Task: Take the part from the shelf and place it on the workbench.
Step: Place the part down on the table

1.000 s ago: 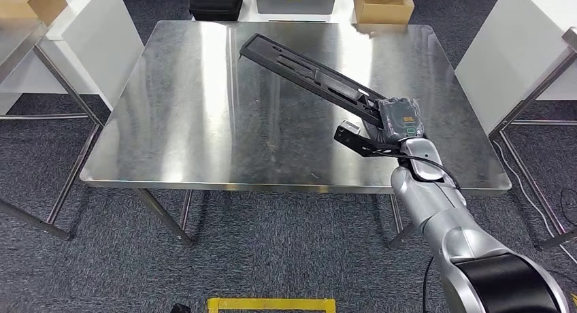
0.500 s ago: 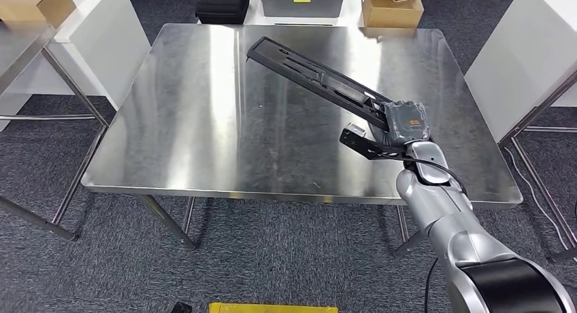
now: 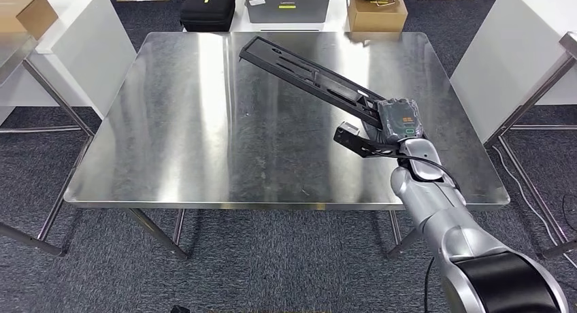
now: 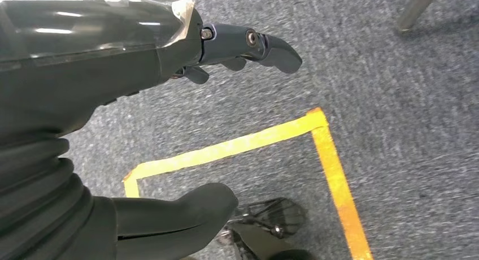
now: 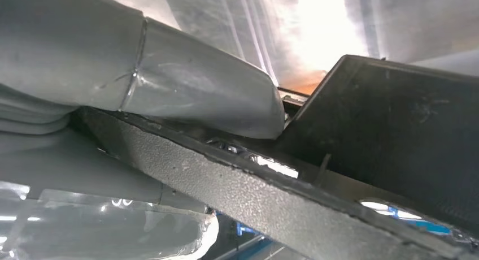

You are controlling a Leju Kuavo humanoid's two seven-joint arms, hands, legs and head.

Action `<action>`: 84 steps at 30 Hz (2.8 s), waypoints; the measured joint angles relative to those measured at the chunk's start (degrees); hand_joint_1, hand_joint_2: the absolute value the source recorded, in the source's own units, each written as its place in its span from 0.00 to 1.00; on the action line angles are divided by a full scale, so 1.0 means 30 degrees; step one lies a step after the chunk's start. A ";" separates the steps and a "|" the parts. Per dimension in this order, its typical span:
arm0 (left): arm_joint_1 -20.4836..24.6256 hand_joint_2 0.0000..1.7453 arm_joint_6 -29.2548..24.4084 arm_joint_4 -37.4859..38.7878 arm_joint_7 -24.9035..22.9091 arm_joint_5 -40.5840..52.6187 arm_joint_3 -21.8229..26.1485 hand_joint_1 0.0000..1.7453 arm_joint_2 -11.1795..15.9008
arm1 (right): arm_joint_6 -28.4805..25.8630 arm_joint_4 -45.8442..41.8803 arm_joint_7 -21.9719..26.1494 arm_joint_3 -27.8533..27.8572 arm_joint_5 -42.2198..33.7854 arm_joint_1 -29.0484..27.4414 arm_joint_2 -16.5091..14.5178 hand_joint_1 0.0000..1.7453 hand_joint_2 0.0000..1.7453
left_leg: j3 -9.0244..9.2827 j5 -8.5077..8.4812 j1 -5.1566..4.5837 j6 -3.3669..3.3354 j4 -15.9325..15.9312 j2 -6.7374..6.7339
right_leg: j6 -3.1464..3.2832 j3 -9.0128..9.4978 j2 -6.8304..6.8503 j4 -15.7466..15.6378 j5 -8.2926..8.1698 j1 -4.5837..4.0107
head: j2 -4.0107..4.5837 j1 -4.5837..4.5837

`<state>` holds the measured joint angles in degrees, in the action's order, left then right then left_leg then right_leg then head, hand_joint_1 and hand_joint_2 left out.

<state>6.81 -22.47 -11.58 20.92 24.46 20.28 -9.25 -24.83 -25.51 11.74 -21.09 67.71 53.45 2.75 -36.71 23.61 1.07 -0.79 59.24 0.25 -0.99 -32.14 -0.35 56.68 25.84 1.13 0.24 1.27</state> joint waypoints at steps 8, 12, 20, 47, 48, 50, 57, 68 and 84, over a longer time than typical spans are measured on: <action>0.0036 1.00 -0.0546 -0.0066 0.0198 0.0022 0.0024 0.00 -0.0036 | -0.0022 0.0111 0.0062 -0.0074 -0.0058 0.0138 0.0122 1.00 0.00 | 0.0939 0.0397 -0.0169 -0.0845 -0.0768 0.0080 | -0.0624 -0.3506 0.0017 0.5306 0.1404 -0.0153 | 0.0000 -0.0491; 0.0044 1.00 -0.0546 -0.0071 0.0242 0.0013 0.0031 0.00 -0.0066 | -0.0022 0.0131 0.0062 -0.0087 -0.0069 0.0194 0.0129 1.00 0.00 | 0.1274 0.0810 -0.0256 -0.0566 -0.0679 0.0153 | -0.0827 -0.1384 0.0127 0.0268 -0.0978 -0.0192 | 0.0000 -0.0650; 0.0050 1.00 -0.1443 -0.0116 0.2186 -0.0896 0.0699 0.00 -0.0135 | -0.0036 0.0162 -0.0107 -0.0109 -0.0091 0.0262 0.0009 1.00 0.00 | 0.1461 0.1019 -0.0185 -0.0508 -0.0657 0.0015 | -0.0257 -0.1024 0.0013 -0.0227 -0.1047 -0.0273 | 0.0000 -0.0374; -0.0587 0.50 -0.3681 -0.0069 0.3848 -0.0494 0.1441 0.00 -0.0554 | -0.0193 0.0506 0.0396 -0.0198 -0.0344 -0.0169 0.0259 0.00 0.00 | 0.1522 0.1083 -0.0305 -0.0239 -0.0839 -0.0018 | -0.0157 -0.1013 -0.0007 -0.0200 -0.0982 -0.0320 | 0.0000 -0.0341; -0.0597 0.25 -0.3694 -0.0067 0.3808 -0.0490 0.1443 0.00 -0.0557 | -0.0206 0.0512 0.0403 -0.0200 -0.0344 -0.0182 0.0268 0.00 0.00 | 0.1521 0.1084 -0.0311 -0.0241 -0.0839 -0.0018 | -0.0157 -0.1012 -0.0007 -0.0201 -0.0981 -0.0317 | 0.0000 -0.0345; -0.0608 0.00 -0.3559 -0.0062 0.3699 -0.0484 0.1448 0.00 -0.0566 | -0.0208 0.0526 0.0408 -0.0206 -0.0344 -0.0189 0.0275 0.00 0.00 | 0.1522 0.1086 -0.0320 -0.0244 -0.0839 -0.0017 | -0.0158 -0.1006 -0.0006 -0.0202 -0.0981 -0.0309 | 0.0000 -0.0343; -0.0636 0.00 -0.2817 -0.0055 0.3267 -0.0596 0.1530 0.00 -0.0583 | -0.0197 0.0532 0.0408 -0.0224 -0.0399 -0.0179 0.0288 0.00 0.00 | 0.1545 0.1092 -0.0327 -0.0255 -0.0838 -0.0017 | -0.0158 -0.0991 -0.0005 -0.0203 -0.0982 -0.0267 | 0.0000 -0.0343; -0.0644 0.00 -0.2339 -0.0051 0.2867 -0.0570 0.1581 0.00 -0.0568 | -0.0197 0.0532 0.0266 -0.0226 -0.0484 -0.0178 0.0408 0.00 0.00 | 0.1561 0.1093 -0.0325 -0.0256 -0.0838 -0.0017 | -0.0158 -0.0990 -0.0005 -0.0203 -0.0982 -0.0248 | 0.0000 -0.0343; -0.0920 0.00 -0.2211 -0.0051 0.2788 -0.0721 0.1847 0.00 -0.0561 | -0.1086 0.0504 -0.0036 0.0120 -0.1157 0.0698 0.1493 0.00 0.00 | 0.1570 0.1098 -0.0335 -0.0264 -0.0835 -0.0011 | -0.0159 -0.0976 0.0002 -0.0205 -0.0982 -0.0242 | 0.0000 -0.0343</action>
<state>4.04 -29.10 -11.74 29.28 22.29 25.82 -10.93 -28.09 -23.99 11.63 -20.73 64.24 55.55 7.23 -32.00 26.91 0.07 -1.58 56.74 0.21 -1.47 -35.06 -0.35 56.07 22.90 0.41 0.24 0.24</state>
